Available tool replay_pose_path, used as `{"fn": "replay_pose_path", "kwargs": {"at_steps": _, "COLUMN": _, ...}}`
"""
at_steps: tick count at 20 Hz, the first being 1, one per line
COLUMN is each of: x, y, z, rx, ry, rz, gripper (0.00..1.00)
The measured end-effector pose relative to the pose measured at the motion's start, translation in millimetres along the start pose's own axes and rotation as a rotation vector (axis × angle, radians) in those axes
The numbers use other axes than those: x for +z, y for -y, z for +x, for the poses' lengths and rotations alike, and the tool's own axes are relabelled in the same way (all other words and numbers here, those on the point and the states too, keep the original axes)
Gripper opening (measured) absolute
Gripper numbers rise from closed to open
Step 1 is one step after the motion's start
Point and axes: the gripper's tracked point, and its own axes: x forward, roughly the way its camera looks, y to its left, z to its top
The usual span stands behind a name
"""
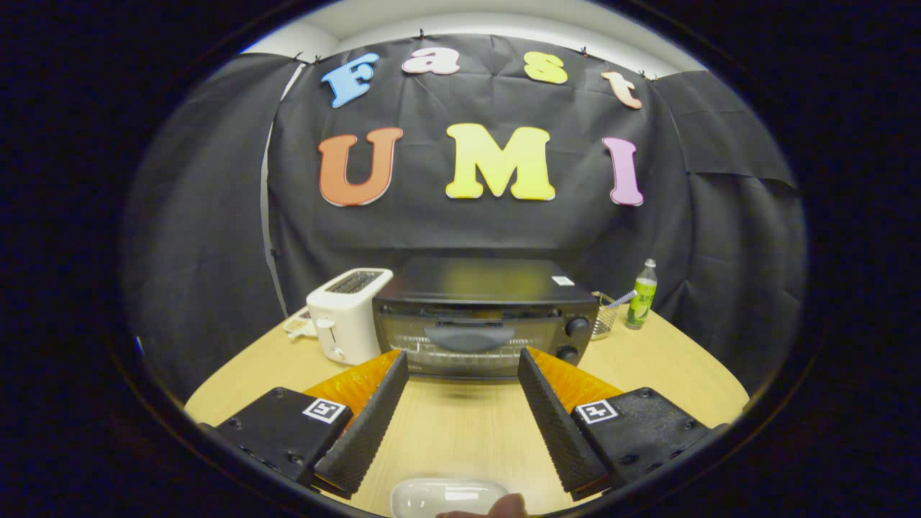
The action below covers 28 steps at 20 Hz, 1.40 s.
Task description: Open the toaster oven, put the food inside, and close the toaster oven door.
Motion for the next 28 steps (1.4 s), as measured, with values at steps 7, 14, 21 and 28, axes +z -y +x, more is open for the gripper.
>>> {"fn": "replay_pose_path", "kwargs": {"at_steps": 7, "x": 12, "y": 6, "z": -86, "rx": -0.013, "ry": 0.185, "rz": 0.036, "gripper": 1.00}}
{"fn": "replay_pose_path", "kwargs": {"at_steps": 14, "x": 56, "y": 21, "z": -201, "rx": -0.083, "ry": 0.340, "rz": -0.018, "gripper": 1.00}}
{"fn": "replay_pose_path", "kwargs": {"at_steps": 21, "x": 46, "y": 7, "z": -234, "rx": -0.075, "ry": 0.306, "rz": -0.044, "gripper": 1.00}}
{"fn": "replay_pose_path", "kwargs": {"at_steps": 28, "x": 47, "y": -20, "z": -237, "rx": -0.055, "ry": 0.302, "rz": -0.035, "gripper": 1.00}}
